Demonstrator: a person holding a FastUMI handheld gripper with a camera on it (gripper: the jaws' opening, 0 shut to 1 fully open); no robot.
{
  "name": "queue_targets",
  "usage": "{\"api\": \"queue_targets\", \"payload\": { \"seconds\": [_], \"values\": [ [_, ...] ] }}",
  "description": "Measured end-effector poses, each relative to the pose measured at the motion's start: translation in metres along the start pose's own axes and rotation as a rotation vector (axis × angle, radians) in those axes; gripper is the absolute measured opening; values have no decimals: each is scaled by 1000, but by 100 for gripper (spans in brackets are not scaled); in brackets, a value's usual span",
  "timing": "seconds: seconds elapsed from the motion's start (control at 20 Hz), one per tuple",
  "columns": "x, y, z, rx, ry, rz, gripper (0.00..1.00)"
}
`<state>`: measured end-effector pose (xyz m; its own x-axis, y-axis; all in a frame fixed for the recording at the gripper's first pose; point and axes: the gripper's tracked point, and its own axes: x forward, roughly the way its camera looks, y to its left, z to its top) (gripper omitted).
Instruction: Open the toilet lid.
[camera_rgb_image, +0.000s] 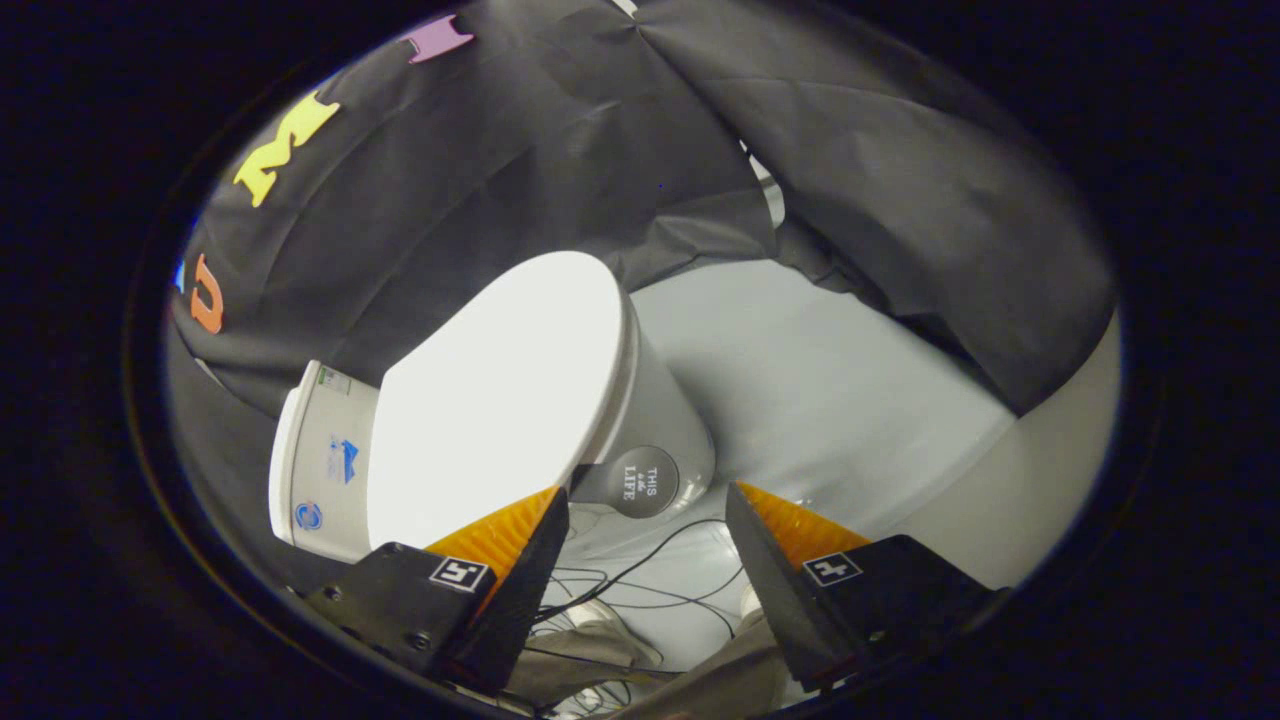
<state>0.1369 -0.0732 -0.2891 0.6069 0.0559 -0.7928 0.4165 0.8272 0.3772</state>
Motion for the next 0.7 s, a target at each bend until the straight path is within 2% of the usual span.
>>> {"api": "queue_targets", "payload": {
  "seconds": [0.2, 0.25, 0.5, 0.55, 0.7],
  "values": [
    [9, -8, 0, 44, 52, 13, 97],
    [12, -6, -1, 55, 64, 24, 90],
    [21, 2, 4, 122, 82, 103, 76],
    [24, 1, 3, 150, 86, 101, 68],
    [27, 7, 4, 239, 103, 165, 57]
  ]
}}
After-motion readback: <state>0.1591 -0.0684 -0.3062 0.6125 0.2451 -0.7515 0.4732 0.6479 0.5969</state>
